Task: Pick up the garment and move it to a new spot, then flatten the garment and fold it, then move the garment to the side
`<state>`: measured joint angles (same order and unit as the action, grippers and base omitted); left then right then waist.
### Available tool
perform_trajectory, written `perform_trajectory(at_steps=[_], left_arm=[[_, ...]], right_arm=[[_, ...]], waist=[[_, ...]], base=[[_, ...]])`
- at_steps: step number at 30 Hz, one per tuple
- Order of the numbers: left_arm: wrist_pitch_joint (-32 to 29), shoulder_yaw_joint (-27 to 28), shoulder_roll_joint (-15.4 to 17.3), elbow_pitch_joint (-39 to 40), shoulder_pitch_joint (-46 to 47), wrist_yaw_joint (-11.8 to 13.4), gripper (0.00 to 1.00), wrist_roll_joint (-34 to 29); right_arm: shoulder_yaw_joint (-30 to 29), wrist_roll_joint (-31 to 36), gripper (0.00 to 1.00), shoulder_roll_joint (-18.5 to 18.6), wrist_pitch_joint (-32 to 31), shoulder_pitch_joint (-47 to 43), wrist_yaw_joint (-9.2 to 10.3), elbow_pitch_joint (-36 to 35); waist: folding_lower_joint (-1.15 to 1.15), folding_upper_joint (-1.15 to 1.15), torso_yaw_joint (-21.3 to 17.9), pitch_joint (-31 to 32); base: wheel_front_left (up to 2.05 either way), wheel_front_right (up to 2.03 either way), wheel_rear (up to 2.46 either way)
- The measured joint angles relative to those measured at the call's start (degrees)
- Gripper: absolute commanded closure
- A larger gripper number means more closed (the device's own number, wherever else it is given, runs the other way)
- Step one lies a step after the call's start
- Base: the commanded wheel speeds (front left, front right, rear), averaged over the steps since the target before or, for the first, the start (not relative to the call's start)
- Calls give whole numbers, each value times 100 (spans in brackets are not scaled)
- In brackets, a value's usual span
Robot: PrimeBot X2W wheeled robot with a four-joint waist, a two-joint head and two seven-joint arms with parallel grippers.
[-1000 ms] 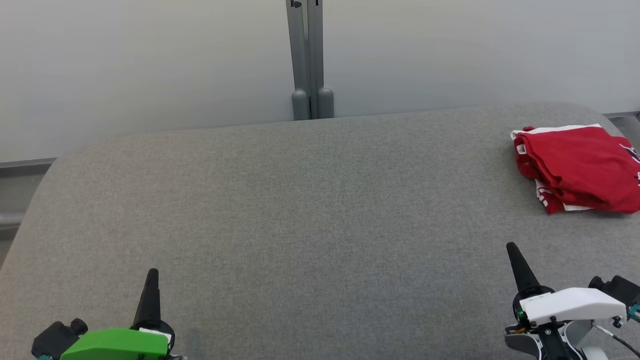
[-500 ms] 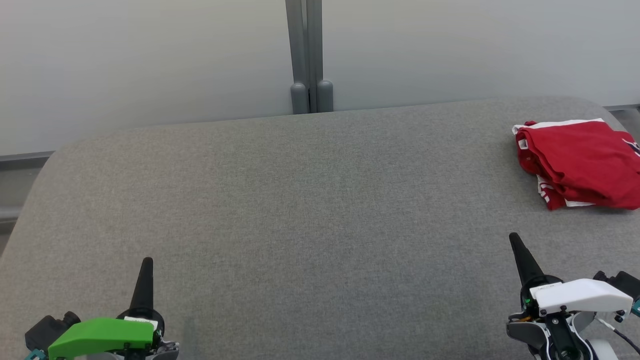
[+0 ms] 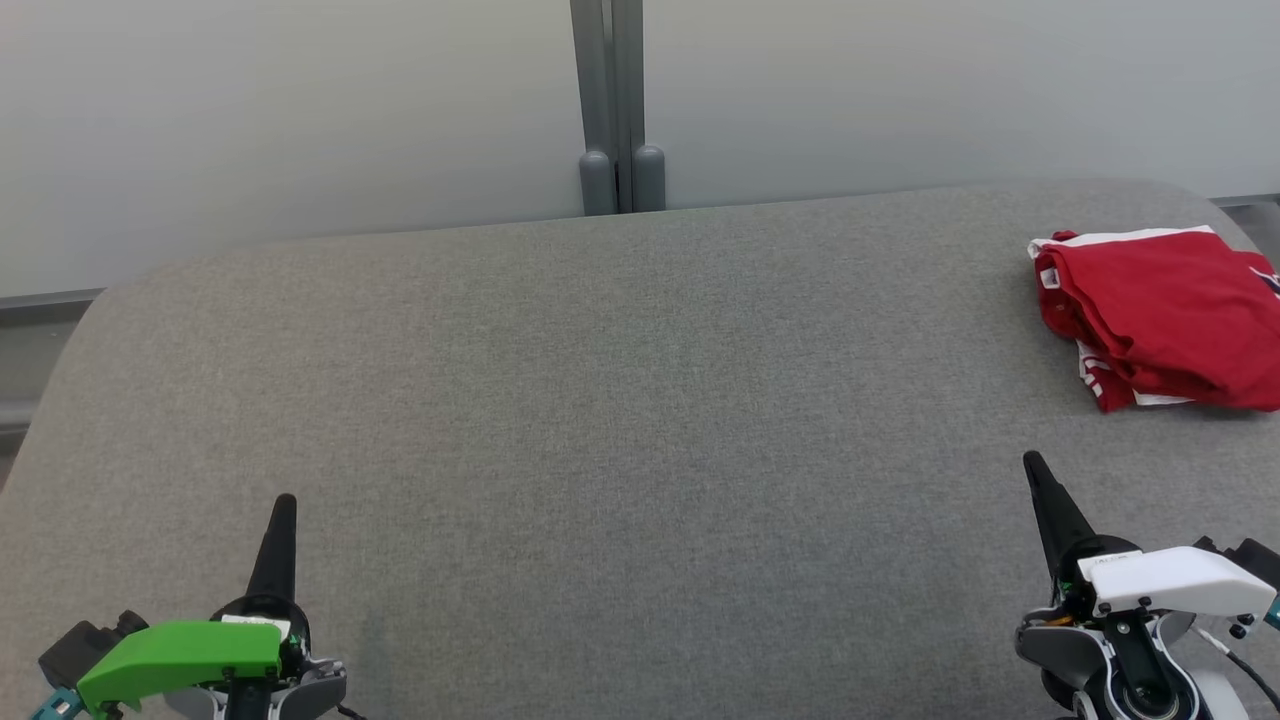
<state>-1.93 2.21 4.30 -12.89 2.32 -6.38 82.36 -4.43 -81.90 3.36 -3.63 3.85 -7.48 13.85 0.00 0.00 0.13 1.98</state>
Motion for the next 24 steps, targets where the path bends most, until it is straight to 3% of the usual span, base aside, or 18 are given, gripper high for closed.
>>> perform_trajectory(at_steps=[24], left_arm=[[-280,212,-8,-94,293,-77,100,1007]], right_arm=[[-191,-904,100,-41,-257,182,0,10]], waist=[[0,0,-11,-186]], base=[[0,0,0]])
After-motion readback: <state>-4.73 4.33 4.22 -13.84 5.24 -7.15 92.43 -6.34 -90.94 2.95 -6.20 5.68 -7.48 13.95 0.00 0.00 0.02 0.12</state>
